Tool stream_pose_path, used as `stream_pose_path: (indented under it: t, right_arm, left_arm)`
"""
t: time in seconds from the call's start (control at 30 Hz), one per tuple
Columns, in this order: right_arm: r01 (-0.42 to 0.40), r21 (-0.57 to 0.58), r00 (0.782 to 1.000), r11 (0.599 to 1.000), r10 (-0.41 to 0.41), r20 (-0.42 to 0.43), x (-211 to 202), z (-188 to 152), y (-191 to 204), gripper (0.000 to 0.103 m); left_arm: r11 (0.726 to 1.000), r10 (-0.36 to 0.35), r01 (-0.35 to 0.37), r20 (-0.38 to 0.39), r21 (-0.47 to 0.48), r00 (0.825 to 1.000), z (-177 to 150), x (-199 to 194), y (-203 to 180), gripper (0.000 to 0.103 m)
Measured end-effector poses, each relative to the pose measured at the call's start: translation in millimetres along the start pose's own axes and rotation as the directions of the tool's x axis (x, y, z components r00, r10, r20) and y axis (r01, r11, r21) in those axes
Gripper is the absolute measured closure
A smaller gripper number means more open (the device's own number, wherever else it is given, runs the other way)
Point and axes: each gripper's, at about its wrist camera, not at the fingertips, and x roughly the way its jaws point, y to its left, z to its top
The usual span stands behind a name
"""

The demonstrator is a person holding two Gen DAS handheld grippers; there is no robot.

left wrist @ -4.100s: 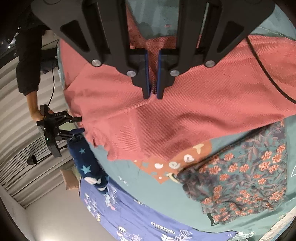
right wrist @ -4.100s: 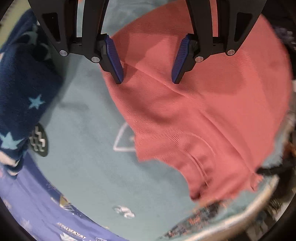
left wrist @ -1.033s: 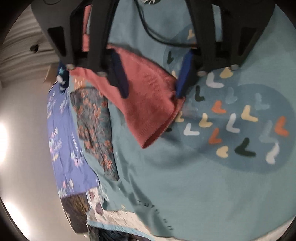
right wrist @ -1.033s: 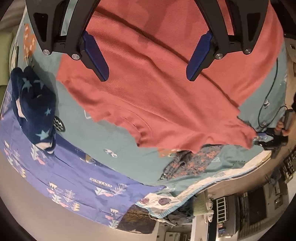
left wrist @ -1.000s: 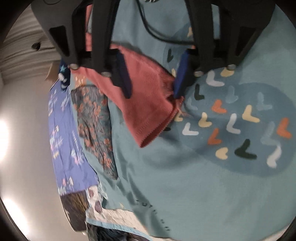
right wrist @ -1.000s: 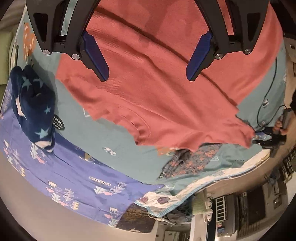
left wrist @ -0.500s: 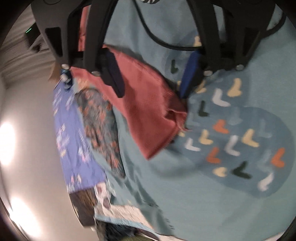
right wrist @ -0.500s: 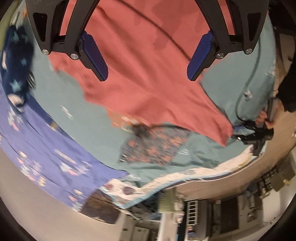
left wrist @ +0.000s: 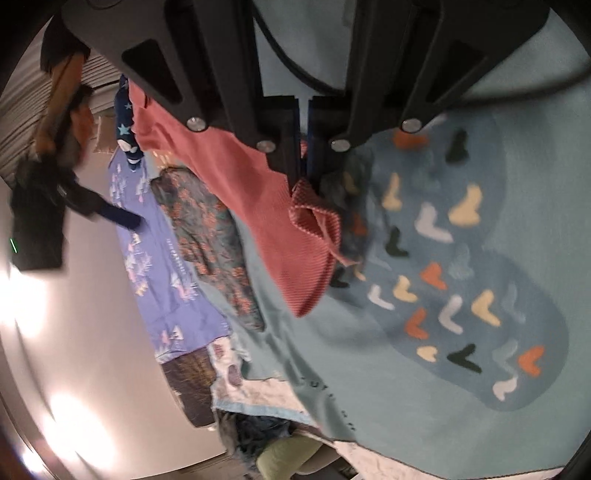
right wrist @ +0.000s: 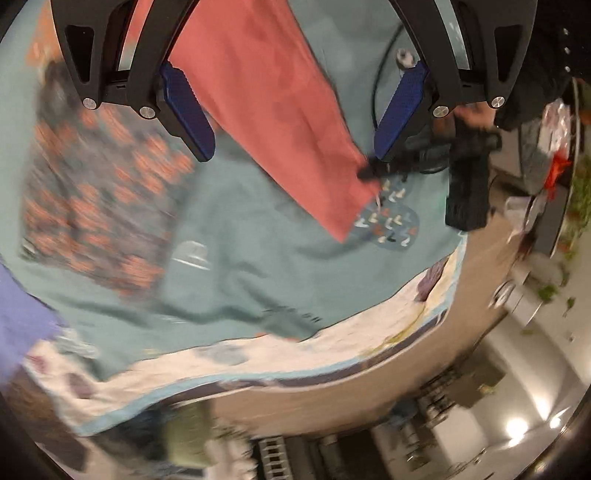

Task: Fold small clothes

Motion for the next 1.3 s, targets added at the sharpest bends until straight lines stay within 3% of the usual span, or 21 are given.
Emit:
stream_pose_path:
  t: [0.1, 0.23, 0.37, 0.43, 0.53, 0.63, 0.67, 0.73, 0.77, 0.8, 0.83, 0.97, 1.07, 1.17, 1.3]
  right_arm:
    - [-0.058, -0.095, 0.993, 0.994, 0.048, -0.105, 46.5, 22.0, 18.3, 0.023]
    - [-0.049, -0.091, 0.975, 0.995, 0.028, -0.218, 92.9, 45.0, 36.2, 0.025]
    - [-0.005, -0.275, 0.959, 0.961, -0.074, -0.274, 121.3, 57.8, 63.0, 0.027]
    - [-0.003, -0.254, 0.949, 0.967, -0.077, -0.305, 131.0, 63.7, 58.7, 0.04]
    - [-0.008, -0.187, 0.95, 0.982, -0.051, -0.309, 146.7, 74.9, 47.8, 0.042]
    - [0.001, -0.23, 0.935, 0.973, -0.082, -0.344, 167.1, 73.0, 48.2, 0.044]
    - [-0.001, -0.237, 0.93, 0.972, -0.086, -0.358, 172.0, 70.7, 47.9, 0.047]
    - [-0.03, -0.25, 0.921, 0.968, -0.071, -0.384, 179.1, 64.3, 47.5, 0.07]
    - [-0.043, -0.276, 0.922, 0.96, -0.069, -0.381, 179.9, 60.6, 48.9, 0.078]
    - [-0.073, -0.283, 0.921, 0.956, -0.044, -0.386, 178.9, 58.1, 49.5, 0.095]
    - [-0.087, -0.284, 0.919, 0.955, -0.033, -0.393, 177.7, 56.7, 49.1, 0.097]
    - [-0.084, -0.288, 0.932, 0.954, -0.027, -0.361, 163.0, 56.5, 47.8, 0.1]
    - [-0.072, -0.3, 0.952, 0.951, -0.024, -0.304, 138.9, 57.9, 50.6, 0.1]
    - [-0.067, -0.293, 0.972, 0.954, -0.005, -0.237, 97.2, 55.4, 53.6, 0.1]
    - [-0.026, -0.287, 0.988, 0.958, -0.02, -0.155, 35.0, 50.4, 56.4, 0.1]
  left_arm:
    - [0.996, -0.006, 0.005, 0.011, 0.085, 1.0, -8.0, 2.1, -12.9, 0.1]
    - [0.988, -0.022, 0.018, 0.019, 0.156, 1.0, -16.2, 4.4, -24.5, 0.1]
    - [0.991, -0.035, 0.035, -0.001, 0.128, 0.999, -14.7, 8.9, -19.5, 0.1]
    - [0.993, -0.031, 0.031, -0.008, 0.11, 1.0, -15.3, 11.8, -14.5, 0.1]
    - [0.995, -0.03, 0.031, -0.013, 0.091, 0.999, -17.4, 12.3, -9.5, 0.1]
    - [0.996, -0.044, 0.045, -0.016, 0.073, 0.999, -16.5, 8.6, -4.5, 0.099]
    - [0.997, -0.044, 0.045, -0.017, 0.07, 0.999, -16.2, 8.4, -3.6, 0.098]
    - [0.997, -0.042, 0.043, -0.017, 0.068, 0.999, -16.2, 8.2, -2.3, 0.098]
    - [0.997, -0.041, 0.042, -0.017, 0.069, 0.999, -16.2, 7.8, -1.9, 0.098]
    - [0.997, -0.04, 0.041, -0.017, 0.07, 0.999, -16.1, 7.5, -1.7, 0.098]
    - [0.997, -0.04, 0.042, -0.017, 0.069, 0.999, -16.0, 7.0, -1.3, 0.098]
    - [0.997, -0.033, 0.034, -0.013, 0.067, 0.999, -13.7, 4.3, -4.5, 0.099]
    - [0.993, -0.011, 0.006, 0.041, 0.117, 0.999, -10.4, -10.7, -20.5, 0.099]
    - [0.986, -0.015, 0.001, 0.081, 0.166, 0.997, -4.0, -28.5, -42.7, 0.099]
    - [0.978, -0.07, 0.049, 0.099, 0.204, 0.993, 2.8, -48.2, -82.3, 0.099]
